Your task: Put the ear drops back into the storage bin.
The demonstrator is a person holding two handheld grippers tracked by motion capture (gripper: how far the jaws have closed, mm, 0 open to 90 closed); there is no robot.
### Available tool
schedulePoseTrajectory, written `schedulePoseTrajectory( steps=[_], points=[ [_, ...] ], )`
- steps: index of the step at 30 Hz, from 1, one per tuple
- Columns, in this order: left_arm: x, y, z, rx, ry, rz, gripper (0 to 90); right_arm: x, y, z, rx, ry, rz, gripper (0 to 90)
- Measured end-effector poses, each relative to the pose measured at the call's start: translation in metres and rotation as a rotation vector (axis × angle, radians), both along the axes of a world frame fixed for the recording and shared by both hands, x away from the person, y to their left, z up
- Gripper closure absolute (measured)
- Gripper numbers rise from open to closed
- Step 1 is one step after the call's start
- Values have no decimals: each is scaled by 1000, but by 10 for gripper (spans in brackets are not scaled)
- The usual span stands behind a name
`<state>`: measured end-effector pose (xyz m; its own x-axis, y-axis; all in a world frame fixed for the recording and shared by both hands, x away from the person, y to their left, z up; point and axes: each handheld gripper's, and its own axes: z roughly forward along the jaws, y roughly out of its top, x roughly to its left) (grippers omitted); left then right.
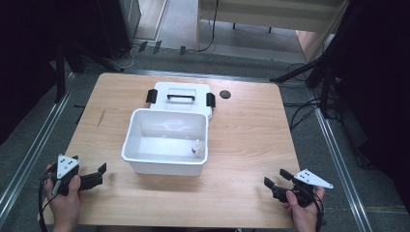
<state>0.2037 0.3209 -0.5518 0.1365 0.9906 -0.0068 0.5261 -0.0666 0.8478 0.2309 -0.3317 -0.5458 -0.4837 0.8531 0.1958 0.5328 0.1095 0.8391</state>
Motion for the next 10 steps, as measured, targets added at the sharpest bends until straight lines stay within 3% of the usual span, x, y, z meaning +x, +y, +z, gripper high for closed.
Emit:
schedulePoseTrajectory(
  steps=[4,10],
  points=[
    [0,-1,0,13,0,1,14,-1,4,-1,6,-25,16,202],
    [-1,-6,0,61,-7,12,14,-4,-2,-2,80,-34,20,139]
  ],
)
